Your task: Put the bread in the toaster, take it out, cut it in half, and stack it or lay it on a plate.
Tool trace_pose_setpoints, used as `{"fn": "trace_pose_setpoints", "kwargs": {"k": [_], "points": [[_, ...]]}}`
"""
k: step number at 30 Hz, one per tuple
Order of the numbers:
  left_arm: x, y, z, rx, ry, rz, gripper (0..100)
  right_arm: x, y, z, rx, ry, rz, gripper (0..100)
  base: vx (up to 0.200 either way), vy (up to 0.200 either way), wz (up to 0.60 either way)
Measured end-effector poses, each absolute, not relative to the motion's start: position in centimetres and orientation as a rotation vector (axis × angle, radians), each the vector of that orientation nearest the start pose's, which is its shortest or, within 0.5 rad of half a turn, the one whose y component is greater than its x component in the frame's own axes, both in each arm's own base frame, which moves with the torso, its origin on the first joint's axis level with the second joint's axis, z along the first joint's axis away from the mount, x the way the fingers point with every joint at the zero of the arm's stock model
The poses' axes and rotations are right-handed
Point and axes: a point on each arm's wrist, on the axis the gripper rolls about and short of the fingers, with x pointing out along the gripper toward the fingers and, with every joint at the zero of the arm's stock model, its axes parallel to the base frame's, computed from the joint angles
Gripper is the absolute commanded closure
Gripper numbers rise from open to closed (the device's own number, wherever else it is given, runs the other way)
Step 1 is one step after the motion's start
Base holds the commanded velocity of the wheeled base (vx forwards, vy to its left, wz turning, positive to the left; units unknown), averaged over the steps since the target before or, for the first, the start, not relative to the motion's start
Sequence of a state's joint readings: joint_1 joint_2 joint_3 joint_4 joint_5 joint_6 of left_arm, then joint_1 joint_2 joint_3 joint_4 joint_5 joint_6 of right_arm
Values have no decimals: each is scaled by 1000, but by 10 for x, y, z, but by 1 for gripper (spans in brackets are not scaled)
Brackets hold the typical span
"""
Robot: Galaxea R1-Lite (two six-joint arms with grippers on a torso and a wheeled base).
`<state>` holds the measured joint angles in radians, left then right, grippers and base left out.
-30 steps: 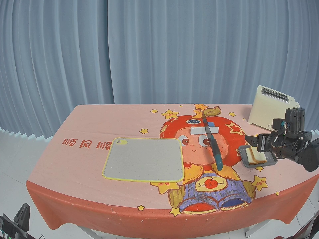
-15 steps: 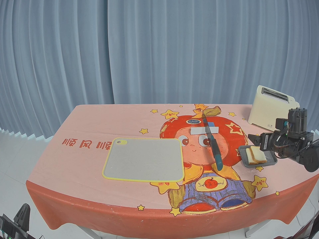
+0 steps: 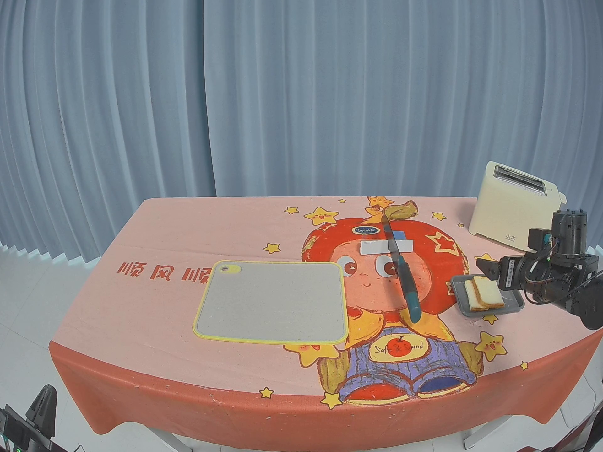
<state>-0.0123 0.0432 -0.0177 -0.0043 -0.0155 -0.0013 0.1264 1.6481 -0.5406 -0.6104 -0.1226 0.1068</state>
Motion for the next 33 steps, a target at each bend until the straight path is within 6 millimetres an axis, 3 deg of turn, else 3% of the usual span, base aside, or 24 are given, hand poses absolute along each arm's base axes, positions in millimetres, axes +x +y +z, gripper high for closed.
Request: {"fn": "trace_pose_setpoints", "kwargs": {"k": [33], "points": [[-21,0,82,-1,21,-27,100,246,2,136,51,393,-39,0,0,0,0]]}}
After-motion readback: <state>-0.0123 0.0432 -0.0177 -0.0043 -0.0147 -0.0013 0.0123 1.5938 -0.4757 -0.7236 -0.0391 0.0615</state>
